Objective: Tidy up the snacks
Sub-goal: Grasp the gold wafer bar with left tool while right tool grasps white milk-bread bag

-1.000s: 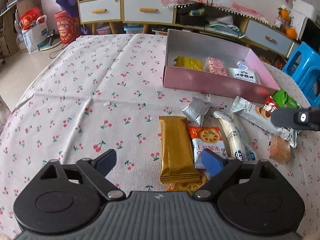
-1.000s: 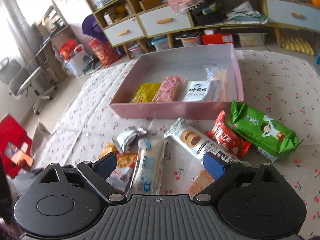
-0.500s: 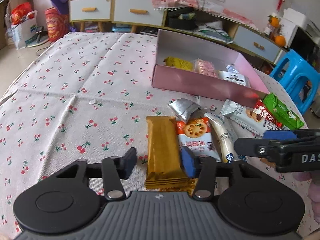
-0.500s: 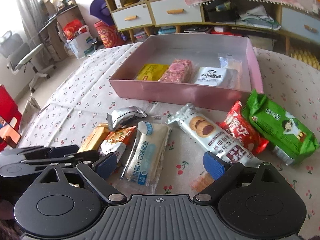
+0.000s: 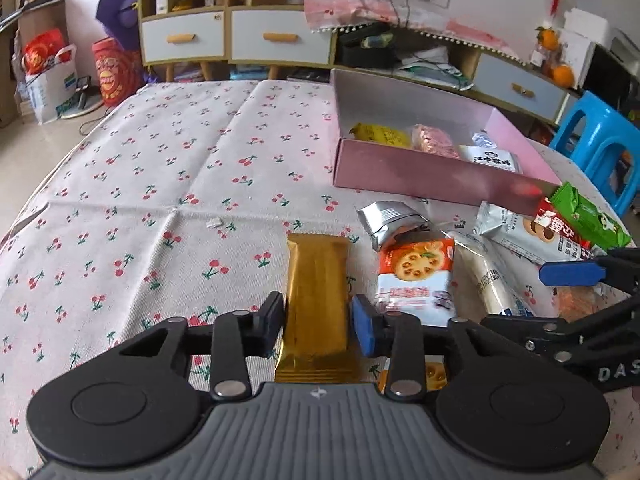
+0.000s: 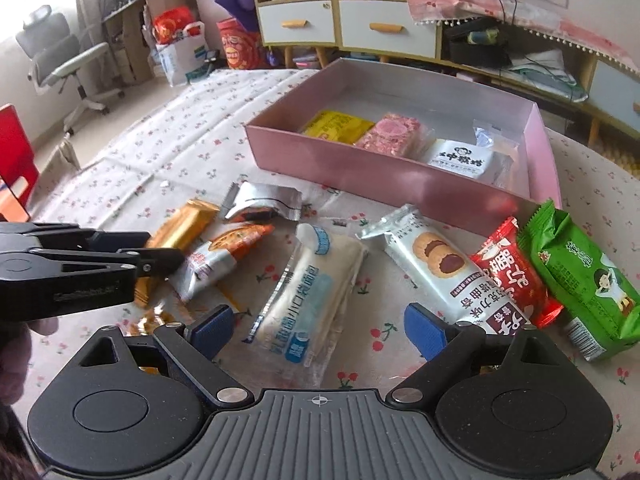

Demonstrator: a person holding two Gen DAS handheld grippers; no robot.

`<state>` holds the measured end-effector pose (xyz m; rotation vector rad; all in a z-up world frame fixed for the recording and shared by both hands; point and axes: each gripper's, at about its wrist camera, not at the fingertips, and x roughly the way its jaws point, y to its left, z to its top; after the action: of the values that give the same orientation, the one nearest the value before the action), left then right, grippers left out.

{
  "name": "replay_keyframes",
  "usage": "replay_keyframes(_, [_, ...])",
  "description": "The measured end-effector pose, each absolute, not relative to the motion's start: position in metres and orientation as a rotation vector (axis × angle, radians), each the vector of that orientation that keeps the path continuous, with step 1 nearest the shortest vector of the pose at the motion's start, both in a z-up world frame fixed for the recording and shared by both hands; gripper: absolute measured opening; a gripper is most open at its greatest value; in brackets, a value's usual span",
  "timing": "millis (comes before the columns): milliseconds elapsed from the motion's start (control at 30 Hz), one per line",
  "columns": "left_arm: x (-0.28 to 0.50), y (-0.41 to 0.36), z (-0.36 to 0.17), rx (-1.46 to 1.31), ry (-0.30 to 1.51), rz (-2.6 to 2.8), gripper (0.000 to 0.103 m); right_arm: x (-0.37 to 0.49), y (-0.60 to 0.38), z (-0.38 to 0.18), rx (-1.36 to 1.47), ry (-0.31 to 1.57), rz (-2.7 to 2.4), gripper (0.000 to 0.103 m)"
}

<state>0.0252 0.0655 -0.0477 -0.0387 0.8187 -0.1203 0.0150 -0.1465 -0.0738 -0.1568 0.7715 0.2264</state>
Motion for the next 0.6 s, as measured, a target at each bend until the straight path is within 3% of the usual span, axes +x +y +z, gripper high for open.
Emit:
replay_keyframes(133, [0.023, 0.057, -0.051, 0.021, 0.799, -0.152, 0.051, 0.021, -0.149, -0.079, -0.154, 0.784, 0.199, 0.092])
replay_keyframes(300, [0.022, 0.055, -0.051, 0.034, 0.791, -0.151, 0.052, 0.022, -0.147, -0.08, -0.177, 0.778, 0.183, 0.088])
replay_keyframes(467, [0.022, 0.056, -0.05, 0.026, 0.795, -0.128, 0.044, 0.023, -0.143, -0.08, -0.204, 0.766, 0.177, 0.076])
replay_keyframes(600, [0.023, 0.061, -0.048, 0.003, 0.803, -0.103, 0.032, 0.024, -0.141, -0.077, -0.21, 0.761, 0.187, 0.052])
